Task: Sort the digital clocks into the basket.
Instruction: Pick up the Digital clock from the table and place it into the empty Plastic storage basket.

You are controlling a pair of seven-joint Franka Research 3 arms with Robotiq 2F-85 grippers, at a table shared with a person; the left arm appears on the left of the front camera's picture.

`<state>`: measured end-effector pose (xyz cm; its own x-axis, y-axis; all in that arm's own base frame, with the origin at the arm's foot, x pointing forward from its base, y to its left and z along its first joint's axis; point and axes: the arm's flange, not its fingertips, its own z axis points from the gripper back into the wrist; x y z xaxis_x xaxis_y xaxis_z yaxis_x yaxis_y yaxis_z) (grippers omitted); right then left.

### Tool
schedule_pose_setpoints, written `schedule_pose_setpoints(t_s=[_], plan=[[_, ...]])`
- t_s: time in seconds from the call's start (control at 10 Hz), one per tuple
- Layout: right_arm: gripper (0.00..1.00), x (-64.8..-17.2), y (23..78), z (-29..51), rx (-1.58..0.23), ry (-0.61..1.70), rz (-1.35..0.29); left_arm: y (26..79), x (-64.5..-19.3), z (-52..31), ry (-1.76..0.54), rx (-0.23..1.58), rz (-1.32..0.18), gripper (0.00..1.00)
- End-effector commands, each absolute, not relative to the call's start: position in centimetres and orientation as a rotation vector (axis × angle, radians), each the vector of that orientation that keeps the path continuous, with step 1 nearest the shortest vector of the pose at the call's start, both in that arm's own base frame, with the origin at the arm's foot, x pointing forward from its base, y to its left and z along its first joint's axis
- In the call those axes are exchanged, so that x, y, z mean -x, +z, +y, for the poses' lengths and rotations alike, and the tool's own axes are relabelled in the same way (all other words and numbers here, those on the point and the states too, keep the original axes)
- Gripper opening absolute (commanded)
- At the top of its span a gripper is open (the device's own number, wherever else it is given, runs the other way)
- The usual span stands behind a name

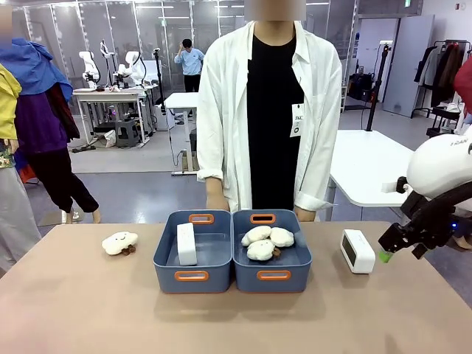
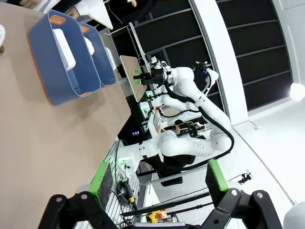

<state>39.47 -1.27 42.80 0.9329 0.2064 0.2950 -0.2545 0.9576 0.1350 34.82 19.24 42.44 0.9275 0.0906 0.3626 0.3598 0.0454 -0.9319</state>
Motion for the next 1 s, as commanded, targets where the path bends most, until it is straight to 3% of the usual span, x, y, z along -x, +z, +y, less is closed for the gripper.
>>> schedule_pose_setpoints(t_s=[0.0, 0.4, 0.9], plan=[[1.00, -39.4, 42.6, -0.7, -0.156, 0.245, -0.272, 42.9, -34.2, 19.2, -0.212, 1.523, -0.359, 1.00], [1.00, -39.5, 42.7, -1.2, -0.175, 0.266, -0.277, 42.9, -34.2, 19.2, -0.212, 1.523, -0.359, 1.00], [1.00, -50.9, 39.3, 2.2, -0.128, 0.122, -0.273, 42.9, -34.2, 19.2, -0.212, 1.523, -0.359, 1.00]])
